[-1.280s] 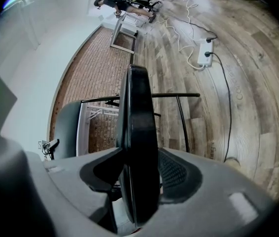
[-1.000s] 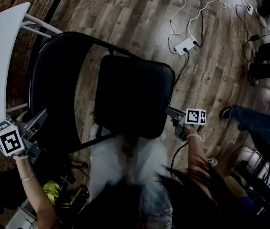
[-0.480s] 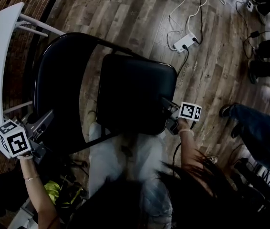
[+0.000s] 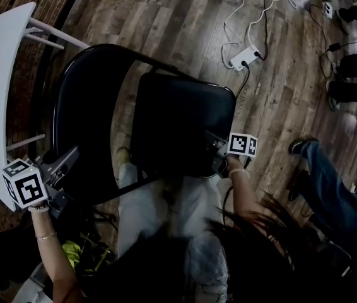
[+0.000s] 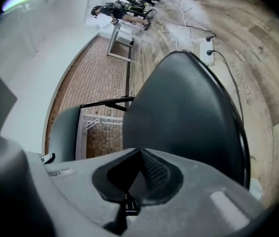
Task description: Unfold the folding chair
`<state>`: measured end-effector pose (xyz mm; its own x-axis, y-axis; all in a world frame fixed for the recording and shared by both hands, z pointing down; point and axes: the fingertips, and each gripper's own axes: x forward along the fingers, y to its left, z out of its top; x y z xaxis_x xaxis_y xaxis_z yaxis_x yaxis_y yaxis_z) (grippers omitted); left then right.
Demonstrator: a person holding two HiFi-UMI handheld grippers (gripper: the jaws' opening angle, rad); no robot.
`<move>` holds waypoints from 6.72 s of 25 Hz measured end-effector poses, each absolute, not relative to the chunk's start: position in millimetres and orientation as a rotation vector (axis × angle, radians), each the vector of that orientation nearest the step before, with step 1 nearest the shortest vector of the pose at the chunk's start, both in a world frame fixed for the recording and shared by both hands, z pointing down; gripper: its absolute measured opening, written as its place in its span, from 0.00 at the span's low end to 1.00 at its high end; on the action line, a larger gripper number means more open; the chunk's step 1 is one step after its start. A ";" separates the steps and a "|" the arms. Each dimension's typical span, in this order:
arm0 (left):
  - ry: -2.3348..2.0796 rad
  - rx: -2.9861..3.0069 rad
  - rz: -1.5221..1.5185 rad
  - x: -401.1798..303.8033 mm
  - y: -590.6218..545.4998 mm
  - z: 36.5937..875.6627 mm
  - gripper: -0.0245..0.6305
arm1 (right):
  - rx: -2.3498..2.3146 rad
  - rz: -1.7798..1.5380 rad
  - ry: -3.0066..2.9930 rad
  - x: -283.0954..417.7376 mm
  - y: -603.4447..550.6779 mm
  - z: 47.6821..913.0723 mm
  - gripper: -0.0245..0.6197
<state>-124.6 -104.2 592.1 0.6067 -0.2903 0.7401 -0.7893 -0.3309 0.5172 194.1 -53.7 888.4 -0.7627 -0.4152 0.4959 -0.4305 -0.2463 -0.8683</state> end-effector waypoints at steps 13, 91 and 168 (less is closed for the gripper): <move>-0.937 1.855 0.675 -149.2 -83.5 592.5 0.27 | 1.199 2.239 -1.812 198.9 6.2 863.1 0.03; -1.219 1.959 0.477 55.5 78.9 504.5 0.03 | 1.011 1.743 -2.270 236.3 66.1 651.9 0.03; -1.240 2.200 0.335 128.7 213.2 372.5 0.03 | 1.132 0.809 -2.546 189.7 206.3 407.0 0.03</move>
<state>128.7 213.2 372.5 0.5350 -0.6952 0.4801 -0.8424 -0.3950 0.3667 189.7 206.3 407.0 -0.6715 -0.6085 0.4230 -0.7410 0.5470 -0.3895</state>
